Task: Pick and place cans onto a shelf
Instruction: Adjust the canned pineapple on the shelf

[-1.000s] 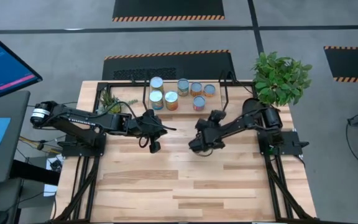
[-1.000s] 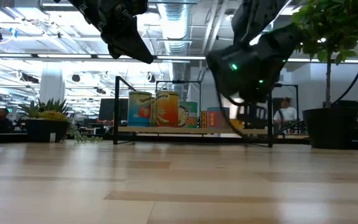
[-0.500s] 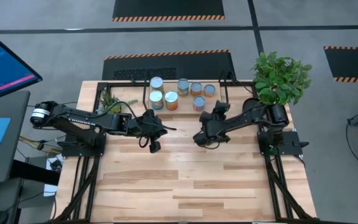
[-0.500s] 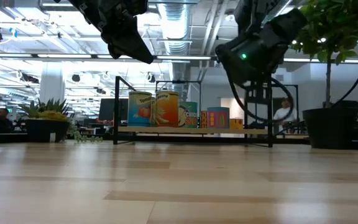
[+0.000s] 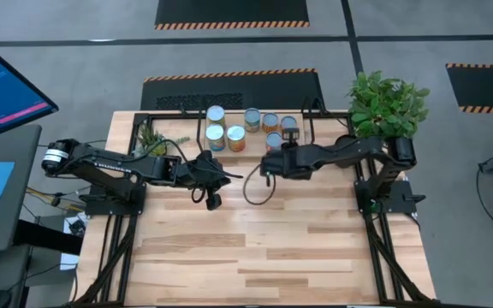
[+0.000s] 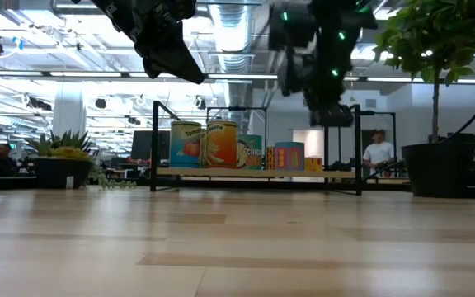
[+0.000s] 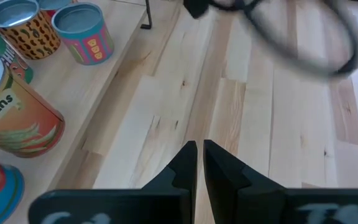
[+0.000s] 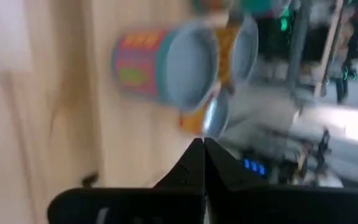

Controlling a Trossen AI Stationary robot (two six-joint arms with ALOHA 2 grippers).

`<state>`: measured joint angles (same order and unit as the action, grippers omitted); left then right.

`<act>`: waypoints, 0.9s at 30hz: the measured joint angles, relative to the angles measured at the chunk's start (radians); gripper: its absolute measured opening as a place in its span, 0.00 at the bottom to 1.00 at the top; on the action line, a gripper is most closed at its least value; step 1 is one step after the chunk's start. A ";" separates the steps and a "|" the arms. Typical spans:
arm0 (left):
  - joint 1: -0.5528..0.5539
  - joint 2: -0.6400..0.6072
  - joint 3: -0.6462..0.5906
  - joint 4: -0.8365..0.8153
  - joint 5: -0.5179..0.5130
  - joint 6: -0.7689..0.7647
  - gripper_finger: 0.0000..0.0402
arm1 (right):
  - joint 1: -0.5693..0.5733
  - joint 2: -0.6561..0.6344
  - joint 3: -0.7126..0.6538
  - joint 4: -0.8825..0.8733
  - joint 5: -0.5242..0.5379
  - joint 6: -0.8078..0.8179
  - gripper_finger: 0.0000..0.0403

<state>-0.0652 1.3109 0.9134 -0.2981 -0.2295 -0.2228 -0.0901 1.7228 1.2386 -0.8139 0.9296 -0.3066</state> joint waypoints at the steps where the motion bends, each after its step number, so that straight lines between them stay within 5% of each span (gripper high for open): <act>1: 0.000 0.000 0.000 0.000 0.000 0.000 0.04 | -0.012 -0.010 0.001 0.037 0.006 -0.053 0.02; 6: 0.000 0.000 0.000 -0.001 -0.002 -0.001 0.04 | -0.096 -0.042 0.001 0.047 -0.021 -0.210 0.01; 27: 0.000 0.000 0.000 -0.005 -0.044 0.000 0.04 | -0.311 0.145 0.210 -0.052 -0.186 -0.293 0.01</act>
<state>-0.0650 1.3109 0.9134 -0.3027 -0.2733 -0.2226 -0.4010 1.8683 1.4489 -0.8659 0.7439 -0.5999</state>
